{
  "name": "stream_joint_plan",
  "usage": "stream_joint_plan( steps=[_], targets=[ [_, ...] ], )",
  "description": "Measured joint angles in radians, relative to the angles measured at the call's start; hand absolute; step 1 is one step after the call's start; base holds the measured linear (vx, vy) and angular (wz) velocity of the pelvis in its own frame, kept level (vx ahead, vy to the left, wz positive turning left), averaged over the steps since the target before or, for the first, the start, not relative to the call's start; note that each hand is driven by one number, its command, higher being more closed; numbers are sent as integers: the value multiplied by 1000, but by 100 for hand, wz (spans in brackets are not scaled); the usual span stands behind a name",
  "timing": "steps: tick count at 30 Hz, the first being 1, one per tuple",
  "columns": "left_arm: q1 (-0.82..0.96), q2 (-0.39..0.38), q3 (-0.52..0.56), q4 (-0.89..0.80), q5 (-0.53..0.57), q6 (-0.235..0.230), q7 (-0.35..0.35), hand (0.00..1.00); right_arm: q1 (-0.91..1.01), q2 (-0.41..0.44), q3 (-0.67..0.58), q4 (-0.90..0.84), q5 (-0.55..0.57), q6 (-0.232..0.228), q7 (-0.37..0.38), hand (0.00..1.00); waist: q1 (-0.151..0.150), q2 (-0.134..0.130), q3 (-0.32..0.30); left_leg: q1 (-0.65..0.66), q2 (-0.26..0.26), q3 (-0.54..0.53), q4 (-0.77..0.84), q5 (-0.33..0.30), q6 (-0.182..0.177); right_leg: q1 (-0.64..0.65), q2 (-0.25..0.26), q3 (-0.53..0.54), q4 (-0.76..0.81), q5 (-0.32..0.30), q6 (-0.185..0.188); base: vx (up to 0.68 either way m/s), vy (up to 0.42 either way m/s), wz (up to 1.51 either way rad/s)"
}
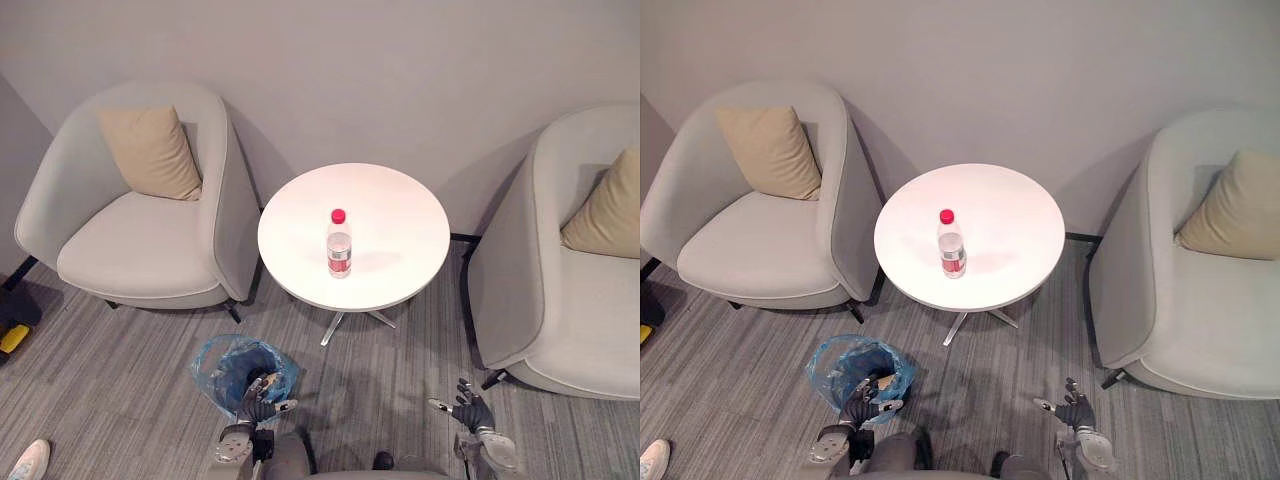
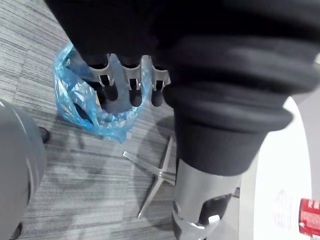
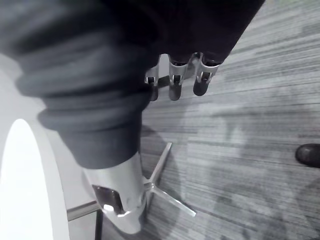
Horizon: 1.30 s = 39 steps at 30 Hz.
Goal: Gather rubbish on tea table into small bin, then transfer packed bag to large trash can.
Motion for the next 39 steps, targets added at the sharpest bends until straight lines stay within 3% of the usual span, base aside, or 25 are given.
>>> stream_joint_plan(
  steps=[4, 6, 8, 11, 13, 15, 17, 18, 21, 24, 31, 39],
  targets=[
    [2, 6, -1, 1, 1, 0, -1, 0, -8, -6, 5, 1, -3, 3, 3, 0, 18, -6, 0, 45, -41, 5, -36, -5, 11, 34, -30, 31, -18, -7, 20, 159, 54, 3],
    [4, 13, -1, 4, 1, 0, -2, 0, -33, -6, 7, 13, -15, 4, 3, 0, 19, -16, 3, 83, -73, 14, -62, -36, 20, 21, -68, 49, 64, -70, 46, 90, 52, -3],
    [14, 13, -22, 15, 1, 5, -3, 0, -44, -8, 14, 19, -32, 7, 4, 0, 13, -36, 7, 119, -110, 11, -102, -55, 21, -46, -127, 69, 270, -126, 113, 25, 0, 8],
    [13, 33, -50, 13, 1, 7, -4, 0, -29, 4, 31, 42, -37, 11, 7, 0, 3, -33, -6, 171, -126, -31, -133, -49, 36, -141, -164, 74, 507, -100, 151, 160, 35, 36],
    [5, 41, -47, 12, 0, 7, -1, 0, -28, 15, 31, 47, -39, 13, 7, 0, -13, -42, -10, 166, -114, -71, -133, -50, 37, -164, -144, 91, 473, -148, 94, 167, -62, 59],
    [-11, 57, -44, 13, 0, 7, -1, 0, -29, 7, 30, 49, -38, 13, 6, 0, -18, -44, -6, 164, -84, -109, -132, -38, 17, -206, -83, 161, 357, -158, 76, 154, -134, 66],
    [-13, 75, -42, 13, 0, 5, -1, 0, -23, 4, 29, 49, -37, 13, 5, 0, -35, -70, -16, 164, -89, -141, -131, -35, -4, -198, -63, 228, 159, -60, 75, 181, -167, 65],
    [-25, 60, -42, 42, 1, 7, 0, 0, -23, -10, 21, 63, -36, 13, 4, 0, -38, -66, -14, 179, -85, -171, -128, -46, -27, -174, -59, 218, 141, 41, 38, 207, -160, 36],
    [-21, 35, -39, 51, 1, 6, -2, 0, -34, -26, 20, 58, -29, 10, 4, 0, -36, -28, -30, 186, -36, -176, -147, -48, -44, -140, -13, 198, 79, 49, 25, 157, -148, 8],
    [-22, 36, -37, 52, 1, 4, -2, 0, -19, -22, 7, 58, -29, 10, 5, 0, -38, -23, -33, 215, -14, -182, -190, -40, -57, -105, 10, 184, 32, 61, 9, 70, -92, 8],
    [-13, 40, -35, 71, 3, 5, -3, 0, 25, -20, 2, 25, -30, 11, 5, 0, -39, -23, -45, 223, -28, -179, -201, -38, -59, -44, 5, 187, -71, 114, 20, -8, 32, 1],
    [13, 58, -34, 37, 6, 5, -3, 0, 82, -20, 2, -287, -72, 0, 6, 0, -39, -32, -59, 233, -43, -179, -235, -17, -54, -10, -5, 194, -164, 173, 30, -44, 26, -2]
  ],
)
